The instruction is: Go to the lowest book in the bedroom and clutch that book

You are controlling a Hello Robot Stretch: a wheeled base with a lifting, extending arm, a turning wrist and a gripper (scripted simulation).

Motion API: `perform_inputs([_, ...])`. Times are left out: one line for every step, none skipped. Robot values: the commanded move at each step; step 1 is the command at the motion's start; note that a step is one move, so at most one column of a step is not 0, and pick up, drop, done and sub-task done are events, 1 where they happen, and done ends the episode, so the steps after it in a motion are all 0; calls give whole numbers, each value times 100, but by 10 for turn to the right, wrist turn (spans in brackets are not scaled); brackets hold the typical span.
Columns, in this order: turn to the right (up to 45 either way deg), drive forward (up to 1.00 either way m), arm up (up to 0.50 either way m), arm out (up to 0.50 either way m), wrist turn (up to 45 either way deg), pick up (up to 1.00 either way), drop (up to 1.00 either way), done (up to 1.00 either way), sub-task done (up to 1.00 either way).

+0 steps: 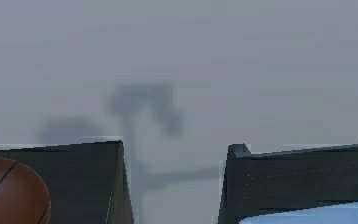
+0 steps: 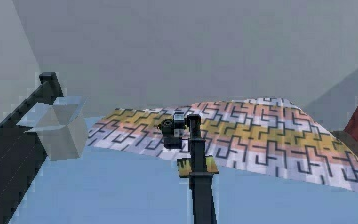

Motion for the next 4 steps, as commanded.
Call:
perform_inputs([0,0,0,0,90,0,0,0,0])
perform_inputs([0,0,-30,0,0,0,0,0,0])
perform_inputs([0,0,0,0,0,100,0,0,0])
perform_inputs([0,0,10,0,0,0,0,0,0])
